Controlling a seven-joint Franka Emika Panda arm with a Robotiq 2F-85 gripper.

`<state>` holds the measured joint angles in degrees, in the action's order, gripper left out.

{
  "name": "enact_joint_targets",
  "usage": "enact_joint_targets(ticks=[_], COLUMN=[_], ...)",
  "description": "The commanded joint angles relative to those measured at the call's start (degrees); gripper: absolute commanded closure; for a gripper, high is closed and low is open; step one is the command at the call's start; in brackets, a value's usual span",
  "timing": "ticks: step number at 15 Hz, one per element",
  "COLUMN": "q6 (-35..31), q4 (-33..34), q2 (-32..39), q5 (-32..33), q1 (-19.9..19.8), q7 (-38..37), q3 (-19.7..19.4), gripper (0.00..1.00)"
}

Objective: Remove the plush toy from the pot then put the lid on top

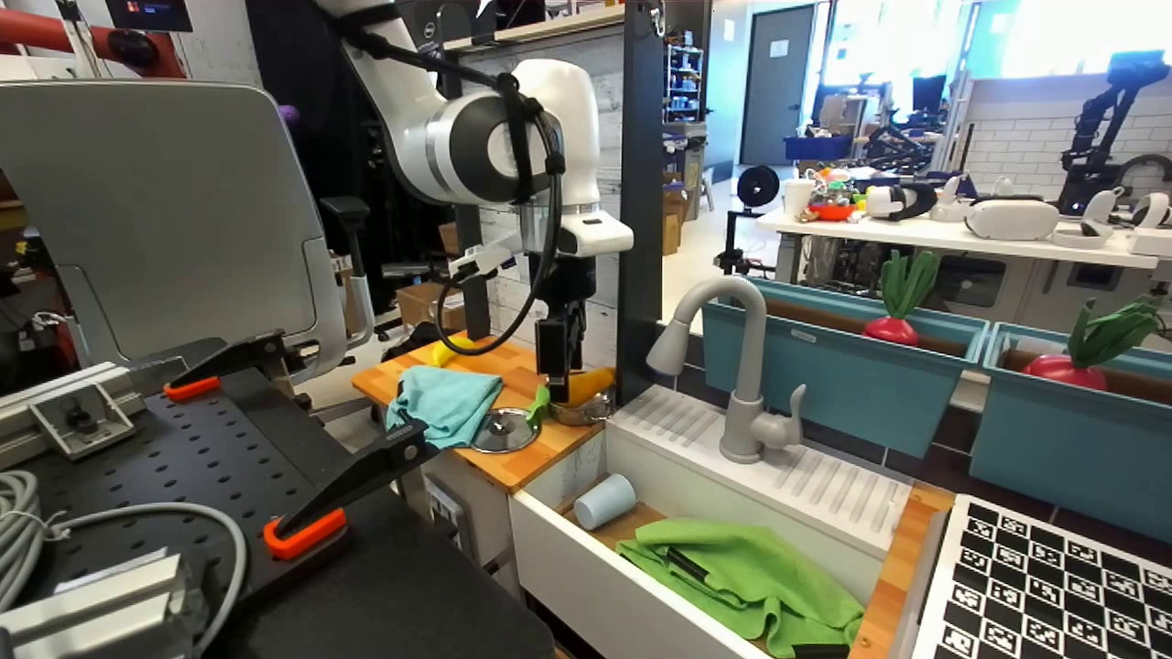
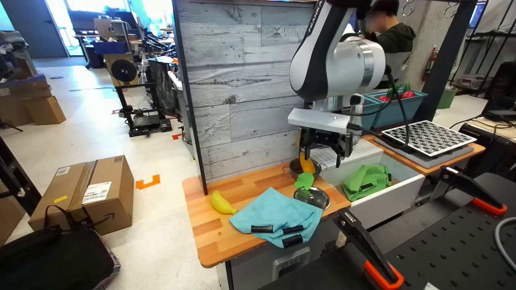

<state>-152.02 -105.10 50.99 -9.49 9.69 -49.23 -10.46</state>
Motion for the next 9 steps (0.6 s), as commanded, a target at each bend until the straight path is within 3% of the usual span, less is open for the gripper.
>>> enact_joint_targets(ticks=[1,2,4,9], q6=[-2.9,-3.3,-3.5,-3.1], q4=[2.7,3.0,3.6,4.6], q2=[3.3,3.8,4.5,5.2], q5=[2.1,2.4,2.7,2.7], q1=[2.6,2.9,3.3,3.3], q7=[-2.5,-2.7,-2.8,-2.3], q3=[-2.0,-2.2,-2.3,-2.2], gripper=[0.05,0.28,0.33,0.74])
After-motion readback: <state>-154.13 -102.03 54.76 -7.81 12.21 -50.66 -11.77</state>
